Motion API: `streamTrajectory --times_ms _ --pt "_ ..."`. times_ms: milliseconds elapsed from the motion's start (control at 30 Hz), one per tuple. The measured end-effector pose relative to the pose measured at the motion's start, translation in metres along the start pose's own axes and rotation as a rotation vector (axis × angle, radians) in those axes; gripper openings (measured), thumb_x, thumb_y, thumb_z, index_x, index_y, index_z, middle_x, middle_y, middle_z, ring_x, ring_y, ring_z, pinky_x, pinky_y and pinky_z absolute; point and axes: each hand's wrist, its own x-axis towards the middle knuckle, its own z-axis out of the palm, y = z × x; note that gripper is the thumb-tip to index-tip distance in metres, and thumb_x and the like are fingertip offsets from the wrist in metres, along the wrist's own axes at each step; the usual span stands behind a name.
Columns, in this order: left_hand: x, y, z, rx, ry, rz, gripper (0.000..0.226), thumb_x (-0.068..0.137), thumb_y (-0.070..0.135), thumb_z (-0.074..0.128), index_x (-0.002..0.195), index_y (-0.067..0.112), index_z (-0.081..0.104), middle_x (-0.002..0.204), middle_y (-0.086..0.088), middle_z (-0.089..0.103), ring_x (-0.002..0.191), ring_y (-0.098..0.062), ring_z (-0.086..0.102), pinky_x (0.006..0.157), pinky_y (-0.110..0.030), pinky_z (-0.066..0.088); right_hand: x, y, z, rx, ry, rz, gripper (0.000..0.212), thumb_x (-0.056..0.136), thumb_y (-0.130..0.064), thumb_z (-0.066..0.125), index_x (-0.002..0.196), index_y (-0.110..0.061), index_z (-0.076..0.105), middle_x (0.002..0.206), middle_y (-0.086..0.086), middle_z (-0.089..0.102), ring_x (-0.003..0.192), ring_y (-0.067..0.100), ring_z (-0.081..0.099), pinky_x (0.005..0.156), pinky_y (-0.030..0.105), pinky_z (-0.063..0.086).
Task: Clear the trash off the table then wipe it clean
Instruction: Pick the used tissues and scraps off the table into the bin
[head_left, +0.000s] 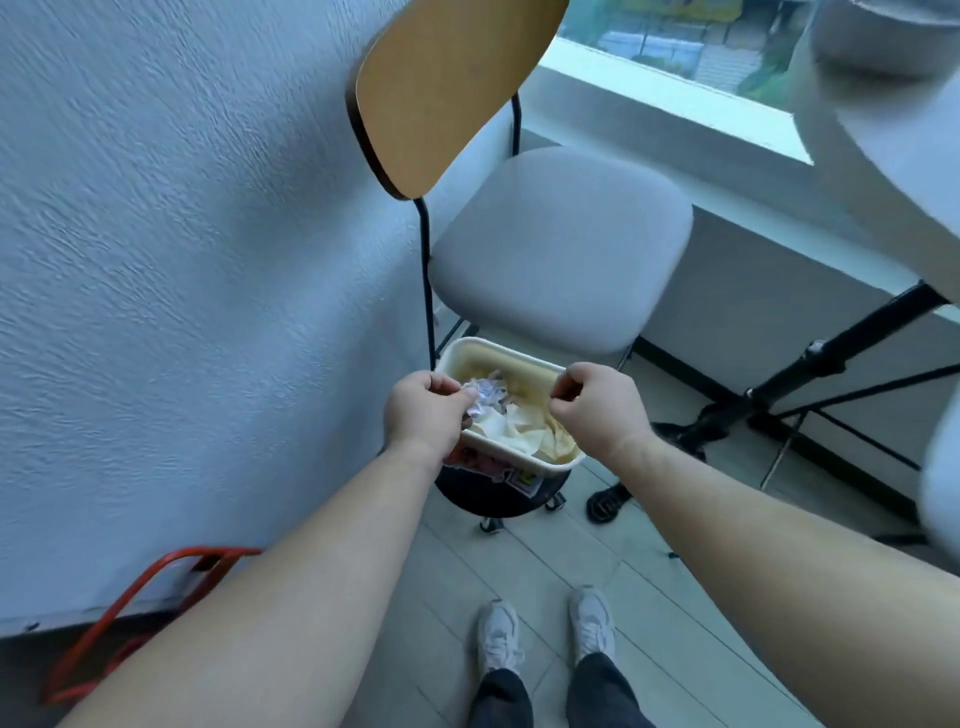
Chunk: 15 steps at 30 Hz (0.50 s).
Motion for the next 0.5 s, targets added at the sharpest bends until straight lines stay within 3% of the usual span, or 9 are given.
streamTrajectory --times_ms 133,233,300,367,500 --pt "0.007 -0.024 0.016 -0.106 -0.079 -0.096 0.008 0.088 0.015 0.081 0.089 0.019 0.074 0.088 -0.004 0.076 0.083 -0.022 0.074 0.09 -0.044 0.063 0.004 0.018 0.014 0.051 -0.06 0.016 0.018 0.095 -0.014 0.064 0.101 -0.023 0.079 0.097 -0.009 0.076 0.093 0.013 0.069 0.085 0.025 0.053" --pt "0.005 -0.041 0.018 -0.077 -0.081 -0.117 0.008 0.091 0.017 0.077 0.099 0.02 0.076 0.095 -0.005 0.077 0.088 -0.02 0.072 0.082 -0.037 0.062 0.005 0.027 0.014 0.052 -0.042 0.025 0.02 0.094 -0.011 0.063 0.1 -0.023 0.078 0.094 -0.009 0.076 0.091 0.014 0.07 0.086 0.027 0.055" --pt "0.0 -0.049 0.015 -0.087 -0.057 -0.12 0.005 0.096 0.016 0.072 0.095 0.017 0.076 0.089 -0.004 0.077 0.081 -0.017 0.071 0.072 -0.032 0.056 0.003 0.031 0.012 0.047 -0.041 0.036 0.015 0.093 -0.014 0.065 0.096 -0.023 0.077 0.088 -0.01 0.076 0.086 0.014 0.07 0.085 0.031 0.057" --pt "-0.007 -0.053 0.01 -0.08 -0.02 -0.118 0.018 0.099 0.019 0.067 0.084 0.017 0.075 0.074 -0.003 0.075 0.076 -0.018 0.07 0.069 -0.031 0.053 -0.002 0.034 0.007 0.03 -0.049 0.05 0.013 0.094 -0.019 0.065 0.095 -0.024 0.077 0.086 -0.011 0.075 0.083 0.012 0.07 0.081 0.034 0.059" --pt "-0.016 -0.05 -0.002 -0.133 0.046 -0.14 0.024 0.102 0.023 0.062 0.082 0.012 0.07 0.049 0.002 0.057 0.074 -0.024 0.072 0.063 -0.029 0.049 -0.013 0.035 -0.005 0.016 -0.041 0.071 0.013 0.096 -0.028 0.066 0.092 -0.022 0.077 0.082 -0.008 0.074 0.076 0.014 0.07 0.073 0.038 0.061"
